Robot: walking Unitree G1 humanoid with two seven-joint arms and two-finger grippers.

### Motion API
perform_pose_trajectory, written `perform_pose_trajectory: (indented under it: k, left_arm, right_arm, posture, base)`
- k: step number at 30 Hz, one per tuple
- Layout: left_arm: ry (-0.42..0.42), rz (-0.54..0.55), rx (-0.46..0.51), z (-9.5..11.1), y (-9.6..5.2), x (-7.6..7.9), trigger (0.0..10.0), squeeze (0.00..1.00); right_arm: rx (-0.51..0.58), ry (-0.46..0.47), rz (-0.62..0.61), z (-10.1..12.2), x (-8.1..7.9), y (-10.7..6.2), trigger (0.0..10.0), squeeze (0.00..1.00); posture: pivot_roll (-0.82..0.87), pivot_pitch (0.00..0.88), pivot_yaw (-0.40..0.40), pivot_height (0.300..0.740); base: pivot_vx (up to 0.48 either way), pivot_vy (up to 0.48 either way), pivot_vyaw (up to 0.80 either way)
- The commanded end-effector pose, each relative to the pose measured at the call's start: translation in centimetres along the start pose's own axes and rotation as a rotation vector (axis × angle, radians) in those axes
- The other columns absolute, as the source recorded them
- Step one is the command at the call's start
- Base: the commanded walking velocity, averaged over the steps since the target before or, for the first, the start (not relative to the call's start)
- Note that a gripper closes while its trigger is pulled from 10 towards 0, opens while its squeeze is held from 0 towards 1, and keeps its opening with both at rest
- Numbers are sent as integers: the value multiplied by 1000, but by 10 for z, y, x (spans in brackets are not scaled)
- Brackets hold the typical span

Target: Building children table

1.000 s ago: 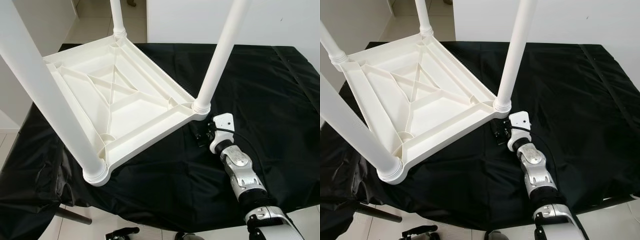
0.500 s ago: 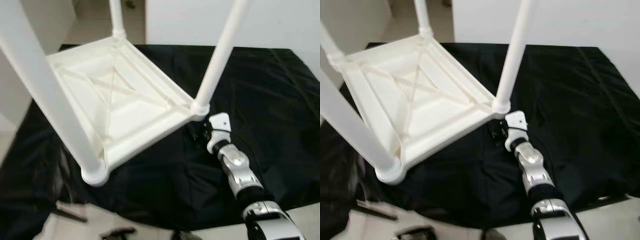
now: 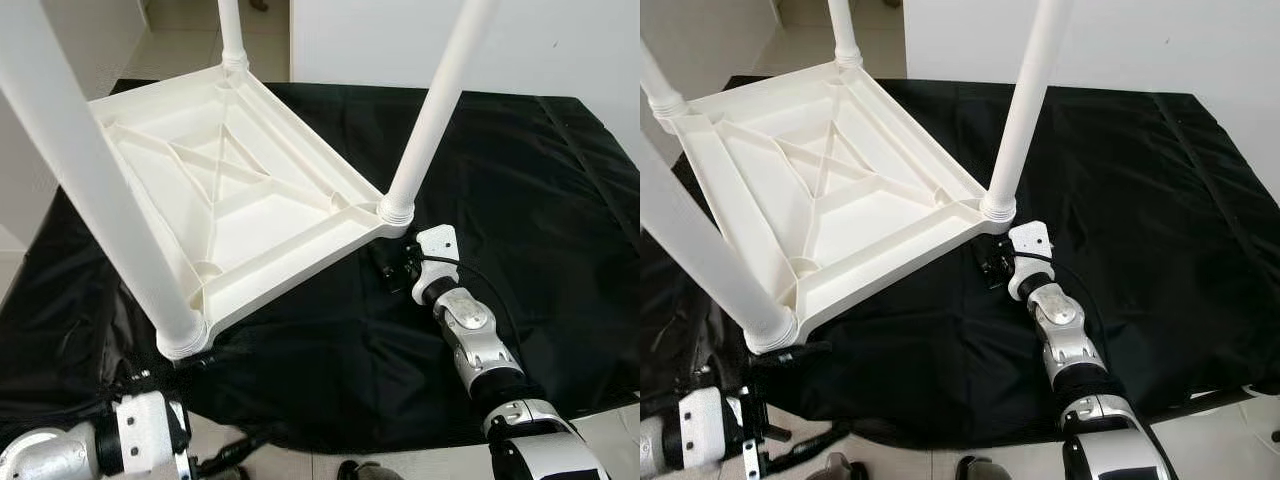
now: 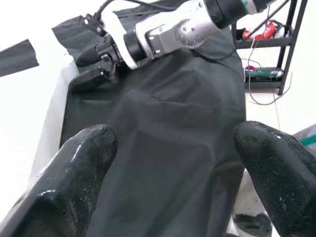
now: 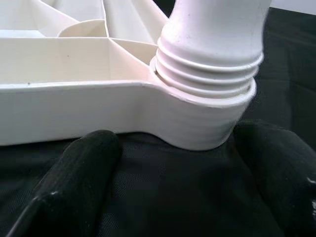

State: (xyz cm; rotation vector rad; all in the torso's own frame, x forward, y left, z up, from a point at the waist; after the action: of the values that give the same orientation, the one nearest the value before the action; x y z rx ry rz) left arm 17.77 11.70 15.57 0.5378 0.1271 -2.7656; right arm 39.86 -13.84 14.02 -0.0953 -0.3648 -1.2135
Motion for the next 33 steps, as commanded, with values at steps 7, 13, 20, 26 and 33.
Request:
perform_pose_trajectory:
  k: [7, 13, 20, 26, 33]
  left_arm:
    - [-84, 150, 62, 25, 18, -30, 10000, 0]
    - [-108, 238, 82, 22, 31, -44, 10000, 0]
    - [-140, 346, 79, 14, 29, -62, 10000, 0]
    - [-191, 401, 62, 3, 31, -65, 10000, 0]
    - [-235, 445, 54, -12, 34, -67, 10000, 0]
  right_arm:
    - [-7, 4, 9, -3, -4, 2, 10000, 0]
    - [32, 54, -9, 0, -5, -3, 10000, 0]
    - [86, 92, 11, 6, -6, -11, 10000, 0]
    - [118, 113, 28, 10, -2, -14, 10000, 0]
    - [148, 82, -17, 18, 17, -17, 10000, 0]
  posture:
    - [172, 157, -23, 740]
    - [158, 155, -21, 740]
    - [144, 148, -24, 740]
    - [118, 145, -27, 740]
    - [89, 134, -44, 740]
  base:
    - [0, 0, 0]
    - [0, 0, 0]
    - [0, 0, 0]
    - [0, 0, 0]
    - [0, 0, 0]
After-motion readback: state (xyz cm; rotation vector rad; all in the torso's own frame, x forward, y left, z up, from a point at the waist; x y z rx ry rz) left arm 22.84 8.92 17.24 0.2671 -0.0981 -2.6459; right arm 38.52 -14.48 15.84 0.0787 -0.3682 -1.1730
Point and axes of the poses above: a point about 5 cm out from each wrist's last joint towards the gripper, its own y axis pointing out of the wrist towards the gripper, its own z axis along the axis of the wrist's last joint, x = y × z, the point moved 5 cm from there along y, pointing out of the wrist towards the gripper, and after that the axes turned 4 degrees about -y, right-handed, at the moved point
